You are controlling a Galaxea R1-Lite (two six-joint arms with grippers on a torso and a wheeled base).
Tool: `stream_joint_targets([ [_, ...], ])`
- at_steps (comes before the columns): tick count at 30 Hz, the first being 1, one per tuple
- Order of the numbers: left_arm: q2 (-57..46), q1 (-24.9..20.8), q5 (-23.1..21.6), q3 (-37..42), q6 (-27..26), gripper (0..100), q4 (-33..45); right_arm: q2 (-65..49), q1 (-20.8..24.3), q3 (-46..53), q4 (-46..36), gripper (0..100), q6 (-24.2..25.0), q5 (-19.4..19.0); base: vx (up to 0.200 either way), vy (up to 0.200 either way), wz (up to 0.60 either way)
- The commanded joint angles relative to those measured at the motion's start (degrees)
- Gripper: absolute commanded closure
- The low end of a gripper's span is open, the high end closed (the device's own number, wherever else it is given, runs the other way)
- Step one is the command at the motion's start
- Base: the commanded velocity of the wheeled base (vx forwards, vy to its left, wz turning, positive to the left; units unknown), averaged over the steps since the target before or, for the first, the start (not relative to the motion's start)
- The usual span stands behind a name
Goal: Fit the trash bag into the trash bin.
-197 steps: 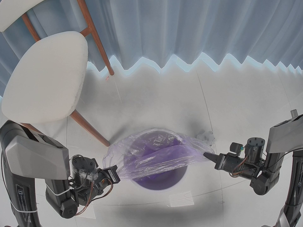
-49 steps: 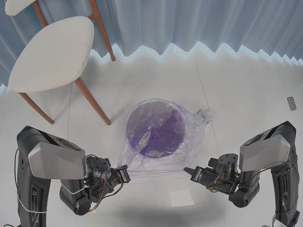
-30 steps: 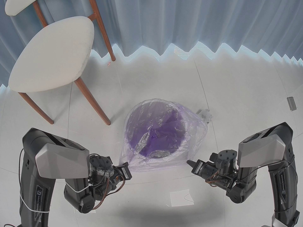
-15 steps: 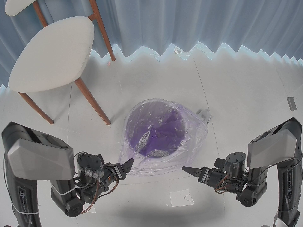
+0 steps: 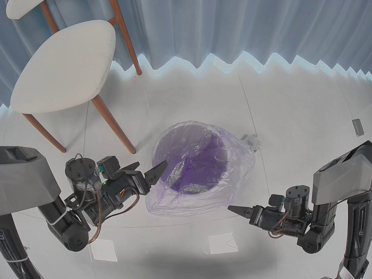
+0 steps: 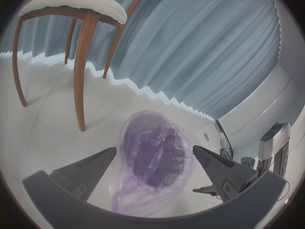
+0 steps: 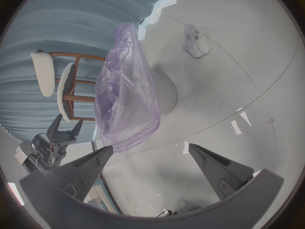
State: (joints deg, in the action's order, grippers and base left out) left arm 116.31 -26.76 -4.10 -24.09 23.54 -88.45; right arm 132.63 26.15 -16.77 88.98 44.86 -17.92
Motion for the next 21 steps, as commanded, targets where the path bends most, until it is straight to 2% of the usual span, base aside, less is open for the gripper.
stream_joint_targets([
  [1, 5.5, 3.1, -0.8, -5.4, -1.6, 0, 0.0, 0.4, -0.3, -0.3, 1.0, 0, 0.0, -0.1, 0.000, 0.000, 0.00],
  [11, 12.6, 3.3, -0.4, -11.9, -2.5, 0, 0.1, 1.1, -0.3, -0.8, 1.0, 0, 0.0, 0.0, 0.000, 0.000, 0.00],
  [12, 13.2, 3.3, -0.3, -12.5, -2.5, 100, 0.1, 1.0, -0.2, -0.8, 1.0, 0, 0.0, 0.0, 0.000, 0.000, 0.00],
  [21, 16.5, 3.8, -0.3, -14.4, -2.7, 100, -0.1, 1.0, 0.0, -0.8, 1.0, 0, 0.0, 0.0, 0.000, 0.000, 0.00],
])
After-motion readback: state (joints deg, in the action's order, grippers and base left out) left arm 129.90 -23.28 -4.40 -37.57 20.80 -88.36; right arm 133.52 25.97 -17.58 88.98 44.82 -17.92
